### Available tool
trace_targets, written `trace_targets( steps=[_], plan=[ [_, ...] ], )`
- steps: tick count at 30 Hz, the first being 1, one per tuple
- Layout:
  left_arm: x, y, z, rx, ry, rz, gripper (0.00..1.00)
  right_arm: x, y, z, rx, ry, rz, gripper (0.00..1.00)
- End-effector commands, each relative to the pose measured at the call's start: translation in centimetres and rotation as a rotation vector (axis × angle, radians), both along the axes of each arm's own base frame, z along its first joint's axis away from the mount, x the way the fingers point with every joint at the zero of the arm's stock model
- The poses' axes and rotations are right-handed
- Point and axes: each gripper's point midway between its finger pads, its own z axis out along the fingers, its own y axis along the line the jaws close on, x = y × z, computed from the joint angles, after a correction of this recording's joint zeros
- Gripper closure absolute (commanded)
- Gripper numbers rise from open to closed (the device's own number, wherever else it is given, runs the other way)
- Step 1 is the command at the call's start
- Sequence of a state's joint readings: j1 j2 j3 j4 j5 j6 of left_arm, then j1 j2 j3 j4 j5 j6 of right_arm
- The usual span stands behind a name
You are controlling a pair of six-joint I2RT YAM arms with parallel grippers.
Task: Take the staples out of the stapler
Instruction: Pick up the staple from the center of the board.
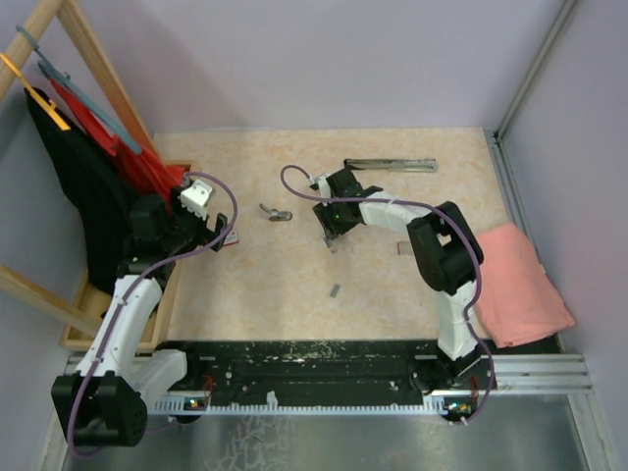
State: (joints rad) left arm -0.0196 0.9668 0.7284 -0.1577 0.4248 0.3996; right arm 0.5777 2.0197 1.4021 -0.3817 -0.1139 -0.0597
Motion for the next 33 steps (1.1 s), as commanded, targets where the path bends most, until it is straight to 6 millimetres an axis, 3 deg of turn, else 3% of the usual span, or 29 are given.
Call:
trace_targets(
  steps=[1,18,33],
  plan=[
    [0.3,-0.1,0.8,-0.012,-0.018,-0.006,0.01,0.1,0.6,0.0,-0.008,-0.013,0.014,0.54],
    [0.3,-0.1,0.8,-0.012,-0.018,-0.004,0.01,-0.1,1.1,0.6,-0.063,-0.059,0.045,0.53],
    [0.3,0.0,0.8,-0.013,-0.019,-0.004,0.01,0.0,2.6,3.1,0.016,-0.066,0.047,0.52]
  ],
)
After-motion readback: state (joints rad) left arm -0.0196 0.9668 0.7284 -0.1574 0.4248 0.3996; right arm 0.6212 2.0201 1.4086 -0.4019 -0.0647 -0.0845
